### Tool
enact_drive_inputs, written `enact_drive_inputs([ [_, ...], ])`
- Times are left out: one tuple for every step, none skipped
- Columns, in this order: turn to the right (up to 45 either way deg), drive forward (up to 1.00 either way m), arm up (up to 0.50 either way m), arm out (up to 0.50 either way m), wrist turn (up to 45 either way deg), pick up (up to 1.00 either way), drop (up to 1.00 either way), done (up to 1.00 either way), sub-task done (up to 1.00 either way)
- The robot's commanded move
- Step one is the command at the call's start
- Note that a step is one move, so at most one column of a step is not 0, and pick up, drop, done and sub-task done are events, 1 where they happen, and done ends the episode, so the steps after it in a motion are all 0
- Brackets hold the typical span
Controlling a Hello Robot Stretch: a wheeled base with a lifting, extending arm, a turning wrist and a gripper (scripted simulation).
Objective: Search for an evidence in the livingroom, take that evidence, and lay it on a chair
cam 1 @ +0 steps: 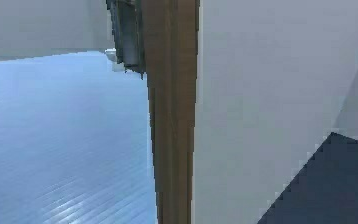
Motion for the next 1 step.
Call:
enact_drive_inputs([
  [-45.0,0.0,0.0,0.0,0.0,0.0,0.0,0.0,0.0],
])
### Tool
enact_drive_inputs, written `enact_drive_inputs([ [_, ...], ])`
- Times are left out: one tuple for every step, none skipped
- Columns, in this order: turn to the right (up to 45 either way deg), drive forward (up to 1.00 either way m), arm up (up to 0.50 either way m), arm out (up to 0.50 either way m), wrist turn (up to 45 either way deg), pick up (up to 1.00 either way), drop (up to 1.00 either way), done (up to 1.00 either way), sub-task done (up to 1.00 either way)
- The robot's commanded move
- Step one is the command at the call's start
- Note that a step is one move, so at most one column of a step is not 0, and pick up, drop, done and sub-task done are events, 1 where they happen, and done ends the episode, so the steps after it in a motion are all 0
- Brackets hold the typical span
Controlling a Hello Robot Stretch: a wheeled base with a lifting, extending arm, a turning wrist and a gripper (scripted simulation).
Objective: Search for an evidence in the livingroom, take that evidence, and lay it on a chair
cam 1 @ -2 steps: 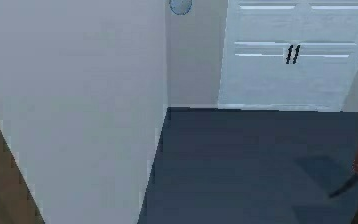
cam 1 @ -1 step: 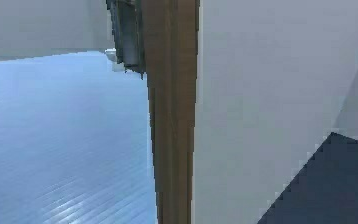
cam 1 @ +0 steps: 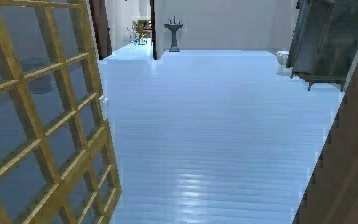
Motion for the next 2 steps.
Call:
enact_drive_inputs([
  [-36.0,0.0,0.0,0.0,0.0,0.0,0.0,0.0,0.0],
  [0.0,0.15,0.0,0.0,0.0,0.0,0.0,0.0,0.0],
])
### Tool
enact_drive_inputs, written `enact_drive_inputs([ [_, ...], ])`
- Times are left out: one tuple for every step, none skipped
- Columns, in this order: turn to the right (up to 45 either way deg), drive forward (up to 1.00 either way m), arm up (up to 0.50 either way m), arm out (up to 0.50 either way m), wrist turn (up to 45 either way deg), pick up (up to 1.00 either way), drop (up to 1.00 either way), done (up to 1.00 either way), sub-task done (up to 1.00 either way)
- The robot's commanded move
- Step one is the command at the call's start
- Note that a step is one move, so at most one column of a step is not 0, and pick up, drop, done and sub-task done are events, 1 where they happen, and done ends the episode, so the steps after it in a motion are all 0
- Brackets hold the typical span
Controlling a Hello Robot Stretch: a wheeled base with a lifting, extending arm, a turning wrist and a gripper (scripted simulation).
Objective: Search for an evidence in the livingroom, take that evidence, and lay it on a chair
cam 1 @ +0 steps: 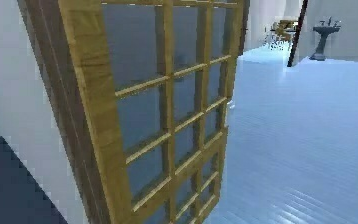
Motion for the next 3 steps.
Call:
enact_drive_inputs([
  [36.0,0.0,0.0,0.0,0.0,0.0,0.0,0.0,0.0],
  [0.0,0.75,0.0,0.0,0.0,0.0,0.0,0.0,0.0],
  [-12.0,0.0,0.0,0.0,0.0,0.0,0.0,0.0,0.0],
])
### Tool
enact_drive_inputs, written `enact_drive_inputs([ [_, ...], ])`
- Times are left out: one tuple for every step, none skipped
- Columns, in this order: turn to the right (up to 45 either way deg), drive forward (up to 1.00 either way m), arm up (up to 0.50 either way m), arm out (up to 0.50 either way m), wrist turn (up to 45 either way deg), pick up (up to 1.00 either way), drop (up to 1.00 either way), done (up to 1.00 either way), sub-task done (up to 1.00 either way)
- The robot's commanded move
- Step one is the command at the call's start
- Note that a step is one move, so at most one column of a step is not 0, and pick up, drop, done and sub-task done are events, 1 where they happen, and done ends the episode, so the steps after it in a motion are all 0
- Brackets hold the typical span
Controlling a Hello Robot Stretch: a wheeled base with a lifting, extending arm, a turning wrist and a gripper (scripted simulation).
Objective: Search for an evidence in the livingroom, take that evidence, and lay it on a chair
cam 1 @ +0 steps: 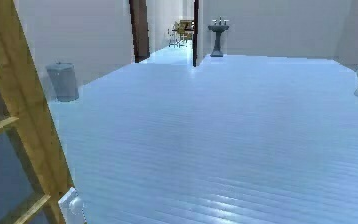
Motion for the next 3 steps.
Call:
enact_drive_inputs([
  [0.0,1.0,0.0,0.0,0.0,0.0,0.0,0.0,0.0],
  [-3.0,0.0,0.0,0.0,0.0,0.0,0.0,0.0,0.0],
  [0.0,1.0,0.0,0.0,0.0,0.0,0.0,0.0,0.0],
])
